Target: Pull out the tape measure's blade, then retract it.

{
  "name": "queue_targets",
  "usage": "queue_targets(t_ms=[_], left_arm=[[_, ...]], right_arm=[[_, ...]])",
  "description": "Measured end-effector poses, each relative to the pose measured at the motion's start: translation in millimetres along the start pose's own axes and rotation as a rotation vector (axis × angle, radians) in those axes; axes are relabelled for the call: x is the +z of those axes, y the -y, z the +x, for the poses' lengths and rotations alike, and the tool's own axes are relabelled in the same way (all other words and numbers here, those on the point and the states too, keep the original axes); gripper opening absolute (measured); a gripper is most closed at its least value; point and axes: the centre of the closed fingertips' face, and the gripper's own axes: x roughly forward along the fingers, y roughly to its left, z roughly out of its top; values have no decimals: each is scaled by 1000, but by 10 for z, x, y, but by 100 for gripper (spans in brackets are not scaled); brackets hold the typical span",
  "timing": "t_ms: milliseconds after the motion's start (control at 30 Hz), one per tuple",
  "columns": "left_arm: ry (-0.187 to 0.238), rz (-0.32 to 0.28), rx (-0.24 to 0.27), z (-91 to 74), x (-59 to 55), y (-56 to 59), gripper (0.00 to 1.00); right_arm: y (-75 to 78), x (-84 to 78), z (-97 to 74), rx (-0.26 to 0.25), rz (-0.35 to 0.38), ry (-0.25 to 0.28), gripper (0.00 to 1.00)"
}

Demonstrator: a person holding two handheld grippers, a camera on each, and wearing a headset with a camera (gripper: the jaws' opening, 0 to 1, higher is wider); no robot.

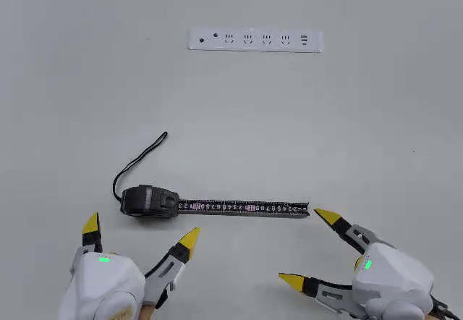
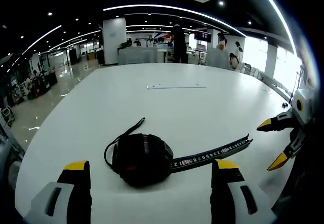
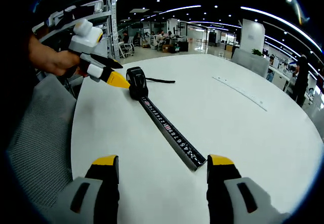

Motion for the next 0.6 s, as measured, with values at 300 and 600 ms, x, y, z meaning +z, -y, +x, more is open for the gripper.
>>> queue_targets(t_ms=[300,600], left_arm=[[-17,-16,32,143,-43,-55,93],[-31,-41,42,258,-49,-83,89]], right_arm=[[193,-43,27,77,-101,8,57],[296,-98,116,167,-153,15,49]])
